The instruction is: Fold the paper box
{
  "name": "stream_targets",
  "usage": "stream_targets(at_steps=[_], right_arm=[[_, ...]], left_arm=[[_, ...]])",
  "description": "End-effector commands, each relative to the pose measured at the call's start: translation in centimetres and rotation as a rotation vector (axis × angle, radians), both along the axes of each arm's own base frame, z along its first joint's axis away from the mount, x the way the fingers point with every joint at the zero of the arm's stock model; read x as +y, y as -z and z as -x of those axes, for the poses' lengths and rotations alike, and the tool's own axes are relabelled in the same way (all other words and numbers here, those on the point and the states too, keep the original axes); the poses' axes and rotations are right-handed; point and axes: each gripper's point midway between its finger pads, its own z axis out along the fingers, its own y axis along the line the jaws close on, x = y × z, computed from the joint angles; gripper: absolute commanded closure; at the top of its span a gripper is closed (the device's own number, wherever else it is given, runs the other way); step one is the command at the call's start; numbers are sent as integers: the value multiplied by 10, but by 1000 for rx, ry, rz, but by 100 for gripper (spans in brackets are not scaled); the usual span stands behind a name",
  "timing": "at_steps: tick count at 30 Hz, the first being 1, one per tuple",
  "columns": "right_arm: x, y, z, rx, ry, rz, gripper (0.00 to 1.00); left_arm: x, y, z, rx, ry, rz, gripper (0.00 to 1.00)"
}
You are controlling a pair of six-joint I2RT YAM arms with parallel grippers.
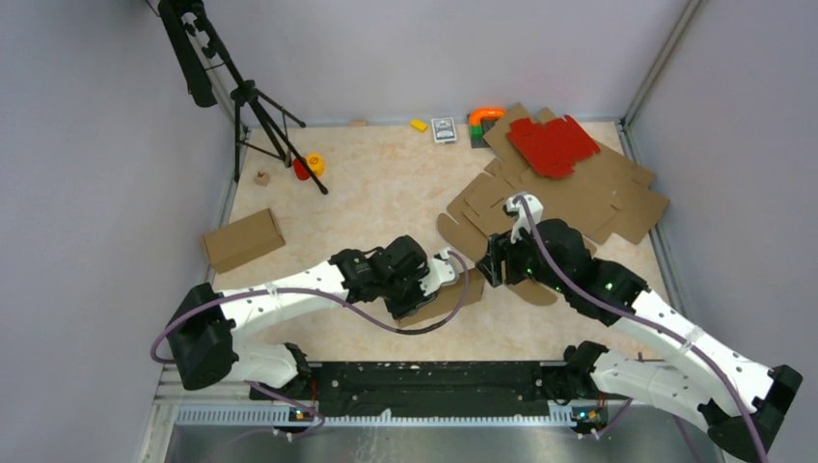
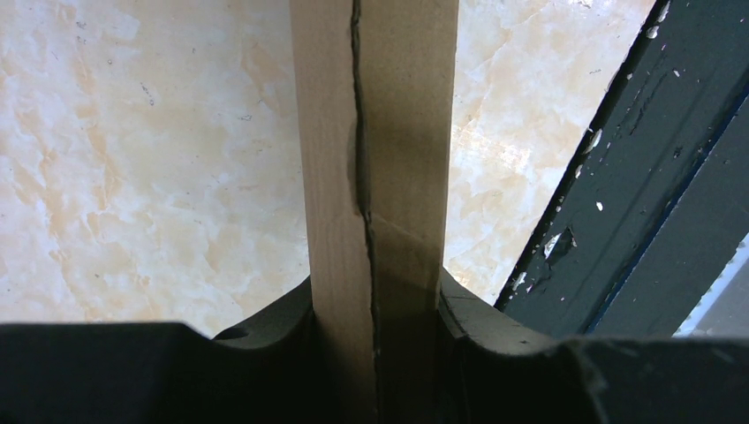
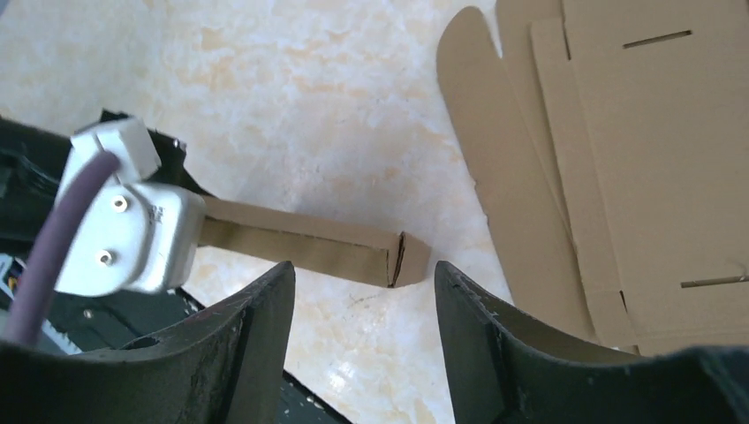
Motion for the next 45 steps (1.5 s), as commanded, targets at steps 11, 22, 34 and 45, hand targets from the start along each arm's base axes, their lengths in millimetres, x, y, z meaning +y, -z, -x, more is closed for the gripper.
stream_targets(at_steps=[11, 22, 34, 45], right_arm=[[9, 3, -27, 80, 207, -69, 64], [-11, 51, -4, 151, 247, -75, 92], [-4, -22, -30, -24, 241, -126, 83], [6, 49, -21, 129, 235, -77, 87]], left_arm=[[3, 2, -3, -1, -22, -28, 77], [2, 5, -6, -6, -50, -29, 78], [0, 1, -6, -9, -42, -18, 78], [1, 3, -5, -13, -46, -24, 80]])
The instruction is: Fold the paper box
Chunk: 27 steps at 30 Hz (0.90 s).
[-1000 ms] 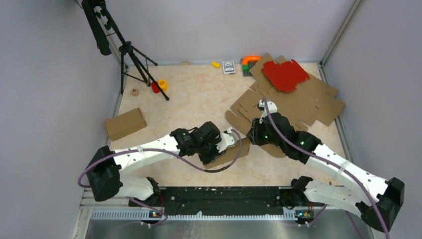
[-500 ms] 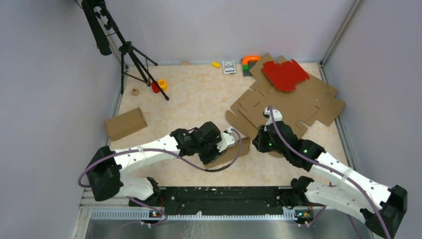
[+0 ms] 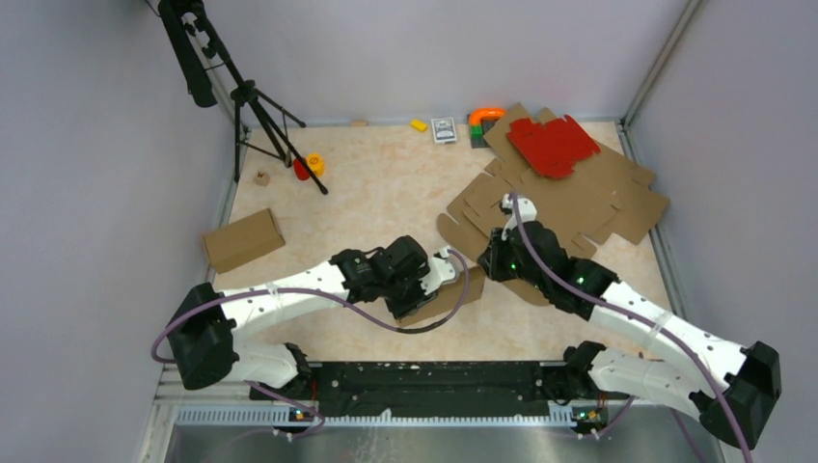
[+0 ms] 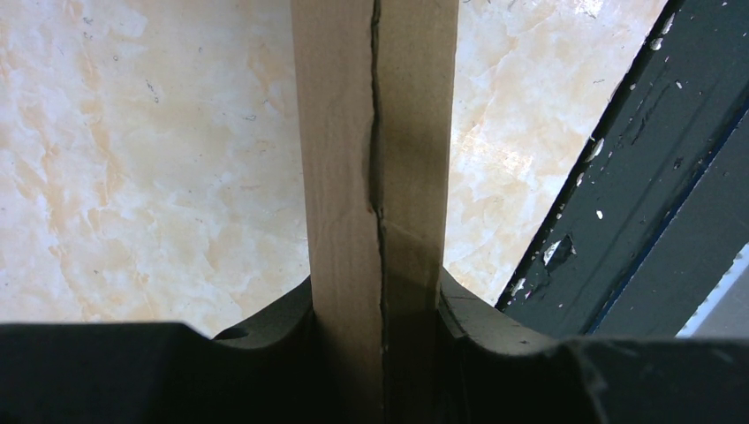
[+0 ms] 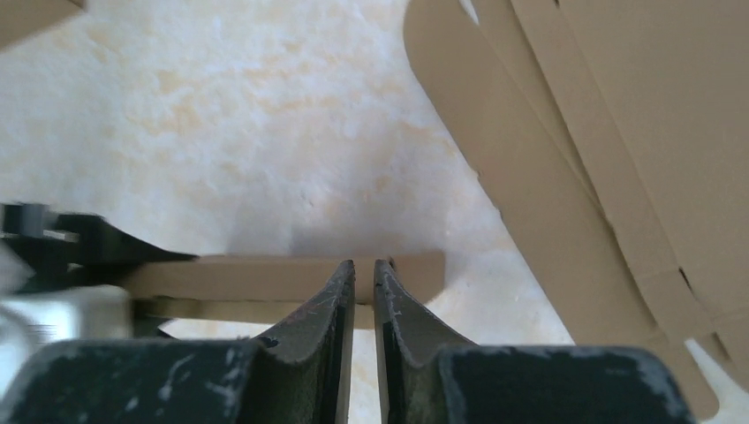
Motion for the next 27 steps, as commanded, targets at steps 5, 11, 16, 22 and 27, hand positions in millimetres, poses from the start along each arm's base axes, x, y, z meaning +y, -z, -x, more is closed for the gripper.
stream_targets(at_steps=[5, 11, 16, 22, 27], right_arm=[[-21, 59, 25, 107, 54, -12, 91], [-25, 62, 28, 106, 59, -11, 92], [-18, 20, 15, 19, 44, -29, 90], [-4, -2, 15, 13, -19, -60, 91], [-17, 49, 26, 100, 2, 16, 100]], left_arm=[[2, 4, -3, -12, -18, -28, 80], [1, 4, -3, -12, -14, -26, 80], [2, 2, -3, -17, -10, -25, 80], [1, 0, -3, -21, -11, -15, 80], [1, 0, -2, -22, -9, -15, 80]])
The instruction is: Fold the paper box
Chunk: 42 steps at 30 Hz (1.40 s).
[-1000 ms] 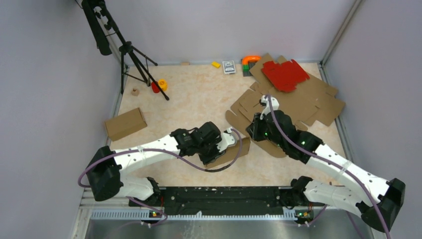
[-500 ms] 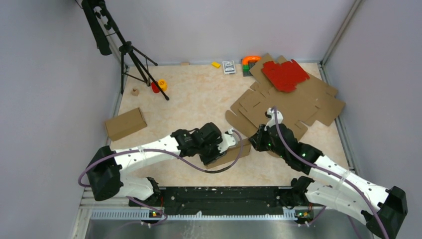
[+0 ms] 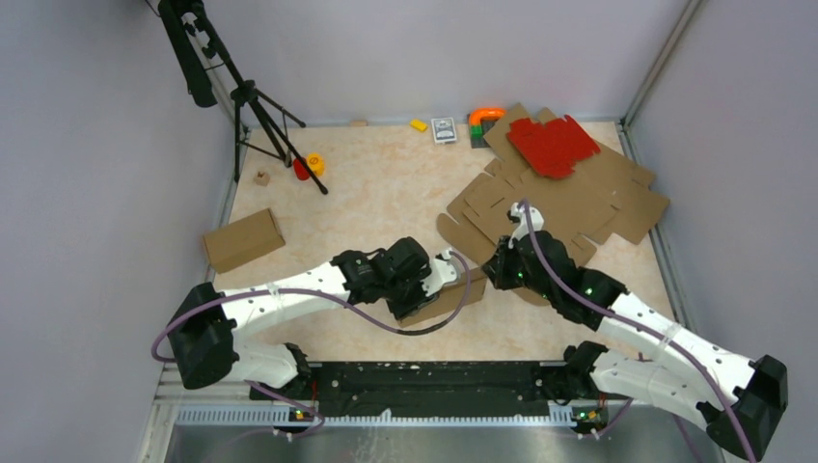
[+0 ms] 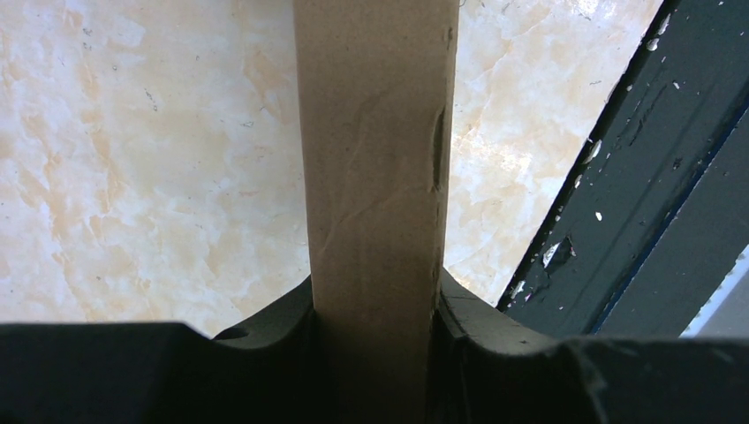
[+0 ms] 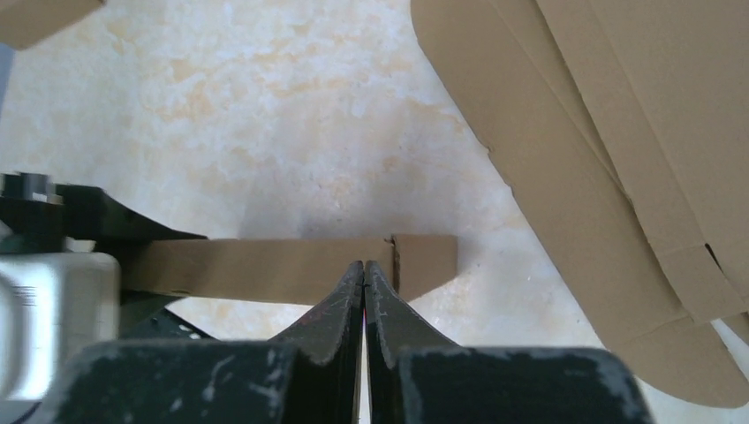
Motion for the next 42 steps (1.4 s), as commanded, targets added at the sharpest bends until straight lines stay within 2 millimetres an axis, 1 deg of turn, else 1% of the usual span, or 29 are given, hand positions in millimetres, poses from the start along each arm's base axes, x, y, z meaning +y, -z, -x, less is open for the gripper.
stream_targets(at_steps=[1, 3, 4, 6, 9, 10, 13, 15, 17, 18, 19, 23, 25, 26, 29, 32, 37, 39, 40, 42], right_arm=[[-11, 40, 11, 77, 1, 69, 100], [-16, 53, 15, 100, 11, 87, 100], [-17, 55, 16, 100, 15, 90, 100], [-19, 49, 14, 85, 21, 88, 100], [-18, 23, 5, 26, 25, 83, 100], [-16, 11, 2, 5, 24, 79, 100], [-7, -20, -5, -37, 1, 59, 100], [-2, -32, -7, -48, -10, 39, 100], [1, -31, -7, -46, -12, 22, 100], [1, -24, -6, -35, -9, 20, 100], [1, -15, -5, -23, -7, 19, 100], [-5, 39, 8, 81, -13, 72, 100], [-7, 53, 13, 115, -17, 90, 100], [-9, 55, 14, 119, -15, 97, 100], [-13, 47, 11, 97, 1, 102, 100], [-12, 31, 7, 61, -1, 98, 100], [-9, -12, -6, -20, 5, 91, 100], [-7, -24, -9, -37, 4, 90, 100], [-6, -25, -10, -35, 0, 91, 100], [-4, -16, -8, -16, -10, 94, 100]], left_arm=[[4, 0, -3, -13, -23, -17, 80], [4, 0, -3, -14, -20, -18, 80], [4, 0, -3, -14, -19, -19, 80], [4, 1, -3, -11, -18, -22, 80], [3, 0, -4, -14, -18, -20, 80], [3, -1, -4, -13, -16, -18, 79], [2, -2, -4, -17, -17, -14, 79], [2, -2, -4, -17, -18, -12, 79], [2, -2, -4, -16, -18, -12, 79], [2, -2, -4, -17, -18, -11, 79], [1, -3, -4, -18, -18, -10, 79], [2, -4, -4, -24, -14, -8, 79], [2, -5, -4, -26, -12, -6, 79], [2, -6, -5, -27, -12, -5, 79], [1, -7, -5, -30, -11, 2, 78], [0, -8, -5, -33, -7, 6, 78], [-1, -9, -5, -31, -5, 13, 78], [-1, -10, -4, -31, -5, 15, 78], [-1, -9, -4, -30, -5, 13, 78], [-1, -9, -4, -30, -5, 14, 78]])
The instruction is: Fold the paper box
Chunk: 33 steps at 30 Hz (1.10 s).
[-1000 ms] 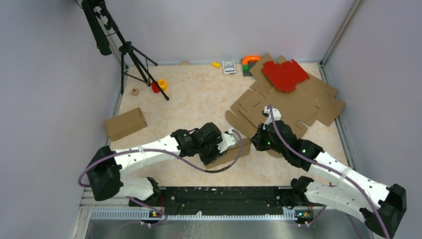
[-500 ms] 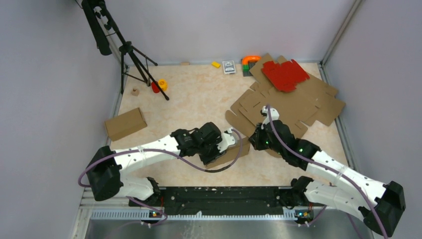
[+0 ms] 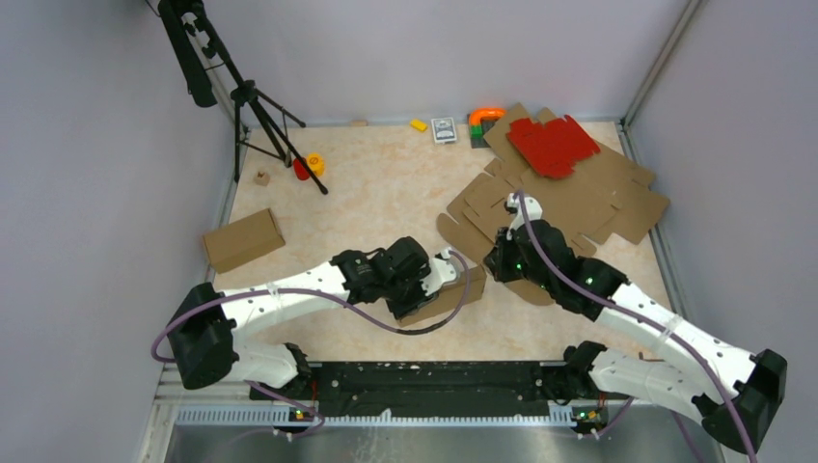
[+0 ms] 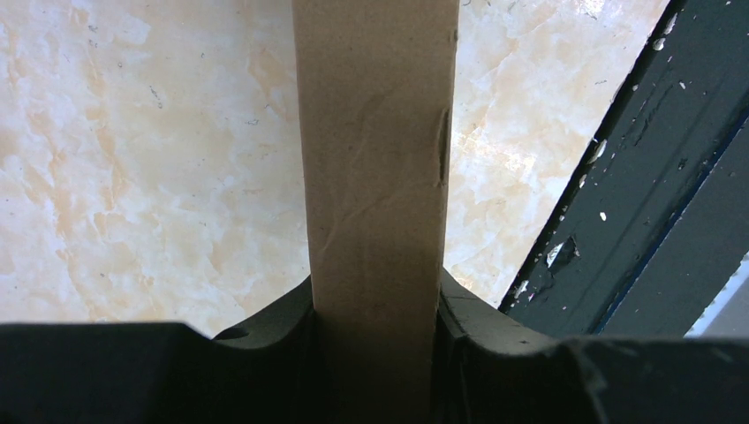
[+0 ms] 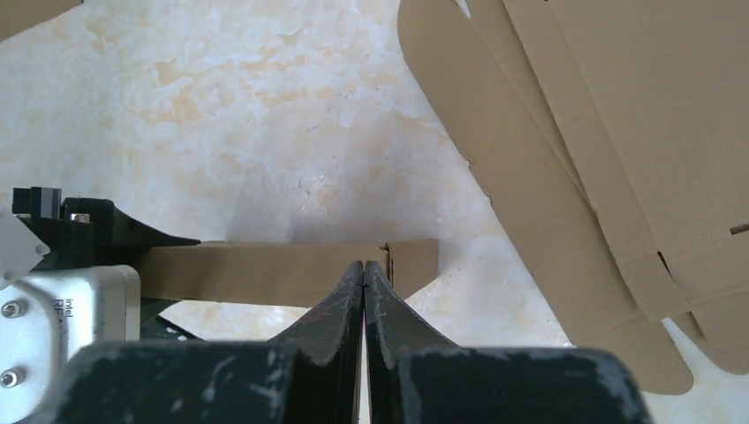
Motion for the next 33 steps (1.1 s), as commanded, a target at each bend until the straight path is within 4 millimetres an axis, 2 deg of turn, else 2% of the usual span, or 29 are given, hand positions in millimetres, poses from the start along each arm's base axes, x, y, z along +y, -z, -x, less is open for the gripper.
stream_targets(at_steps=[1, 5, 7, 9, 13, 15, 18, 21, 23, 24, 27, 33], right_arm=[[3, -3, -2, -8, -13, 13, 100], [4, 47, 19, 110, -71, 33, 100], [-2, 58, 25, 143, -74, 67, 100], [-10, 50, 23, 114, -63, 98, 100], [-11, 0, 11, -49, -104, 89, 99], [1, -22, 17, -123, -255, 84, 90], [9, -39, 32, -212, -470, 123, 75], [12, -44, 36, -277, -546, 129, 56], [21, -37, 46, -297, -634, 98, 41], [28, -33, 53, -303, -696, 76, 37], [44, -22, 72, -327, -873, 26, 34], [62, -5, 91, -353, -1064, -35, 34]], left_arm=[[-2, -9, -4, -26, -2, 17, 78], [-5, -10, 0, -14, 15, 34, 78], [-4, -9, 1, -15, 28, 33, 79], [-1, -6, 2, -16, 45, 19, 80], [-2, -7, 10, -15, 147, 36, 80], [-3, -11, 16, -26, 223, 59, 80], [0, -17, 23, -48, 325, 78, 81], [5, -18, 21, -82, 351, 62, 81], [8, -17, 23, -83, 379, 50, 81], [9, -15, 25, -76, 393, 45, 81], [9, -12, 31, -50, 436, 44, 79], [10, -7, 35, -13, 463, 12, 79]])
